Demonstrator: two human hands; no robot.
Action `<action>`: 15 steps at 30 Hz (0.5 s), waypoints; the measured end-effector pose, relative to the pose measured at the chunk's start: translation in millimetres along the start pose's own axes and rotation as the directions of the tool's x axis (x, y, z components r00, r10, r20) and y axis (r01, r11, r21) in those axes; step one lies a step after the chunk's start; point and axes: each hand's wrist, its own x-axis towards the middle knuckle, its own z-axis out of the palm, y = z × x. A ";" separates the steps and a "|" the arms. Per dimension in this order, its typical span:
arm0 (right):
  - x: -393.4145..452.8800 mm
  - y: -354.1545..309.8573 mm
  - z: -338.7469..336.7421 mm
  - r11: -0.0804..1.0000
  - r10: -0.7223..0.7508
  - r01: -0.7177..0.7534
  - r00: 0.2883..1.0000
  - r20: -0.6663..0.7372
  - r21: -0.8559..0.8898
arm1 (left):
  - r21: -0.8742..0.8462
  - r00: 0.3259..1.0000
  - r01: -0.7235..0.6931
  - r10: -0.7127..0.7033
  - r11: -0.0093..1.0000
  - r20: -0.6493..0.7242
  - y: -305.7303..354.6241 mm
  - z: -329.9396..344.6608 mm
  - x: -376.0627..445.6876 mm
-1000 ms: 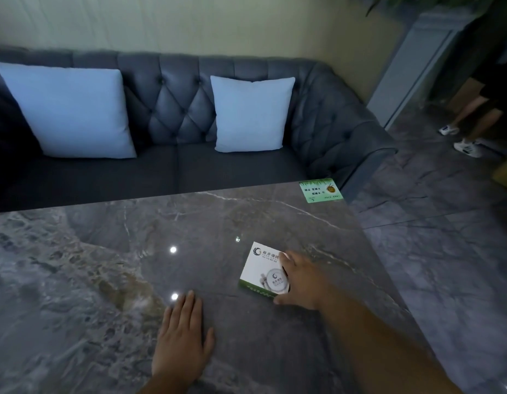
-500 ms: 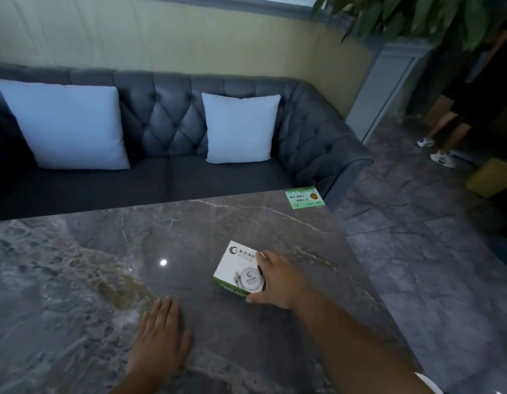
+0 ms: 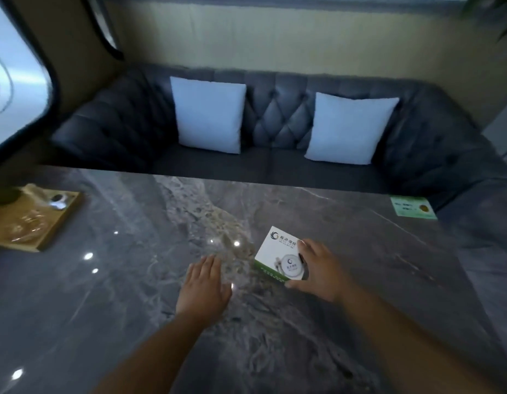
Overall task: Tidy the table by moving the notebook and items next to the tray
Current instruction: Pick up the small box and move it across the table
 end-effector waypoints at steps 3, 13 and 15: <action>12.9 -35.9 6.4 0.998 -0.054 0.054 0.998 0.014 -0.030 | 0.017 0.998 0.063 -0.063 0.998 -0.023 -39.4 -12.4 -22.2; 63.6 -192.9 52.3 0.961 -0.238 0.238 0.971 0.018 -0.143 | -0.007 0.964 0.254 -0.254 0.967 -0.080 -193.9 -41.4 -93.1; 72.0 -233.9 65.8 0.964 -0.235 0.237 0.971 0.029 -0.119 | -0.001 0.963 0.261 -0.260 0.965 -0.074 -232.8 -43.9 -106.0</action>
